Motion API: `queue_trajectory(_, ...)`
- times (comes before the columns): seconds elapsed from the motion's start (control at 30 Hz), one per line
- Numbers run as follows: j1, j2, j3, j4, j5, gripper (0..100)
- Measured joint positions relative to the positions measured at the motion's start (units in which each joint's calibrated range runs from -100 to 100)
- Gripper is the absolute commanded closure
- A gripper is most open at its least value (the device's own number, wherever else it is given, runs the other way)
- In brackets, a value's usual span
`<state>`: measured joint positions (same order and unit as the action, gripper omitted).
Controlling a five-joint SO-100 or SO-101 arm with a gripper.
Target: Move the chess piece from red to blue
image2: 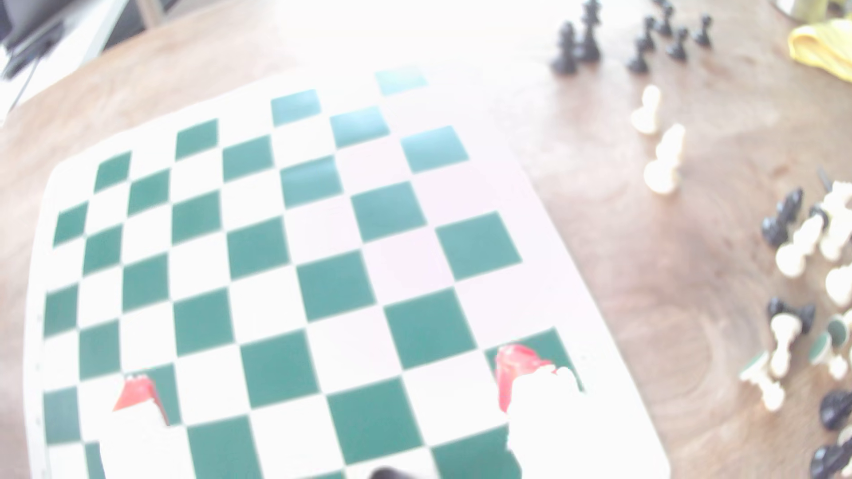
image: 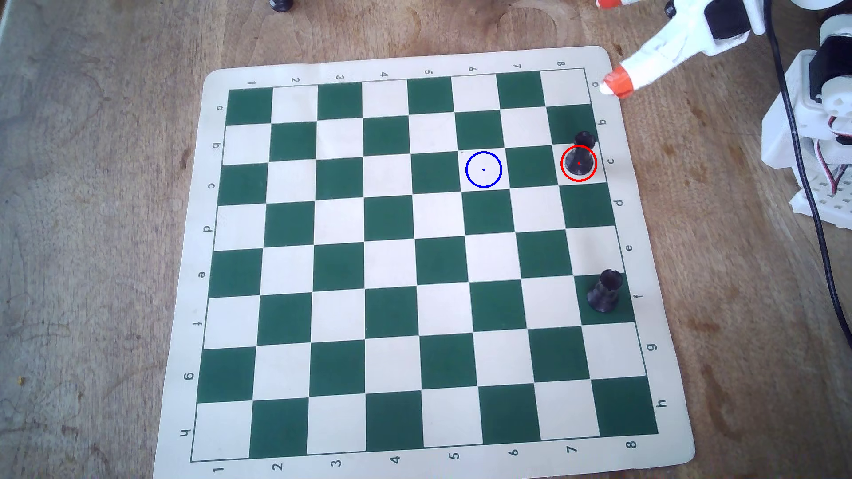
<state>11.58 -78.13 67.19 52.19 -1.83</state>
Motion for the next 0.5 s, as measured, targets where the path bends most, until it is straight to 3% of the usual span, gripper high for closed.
queue_trajectory(0.17, -4.50, 6.54, -1.99, 5.82, -0.24, 61)
queue_trajectory(0.5, -10.62, 24.55, -6.24, 6.61, -2.25, 66)
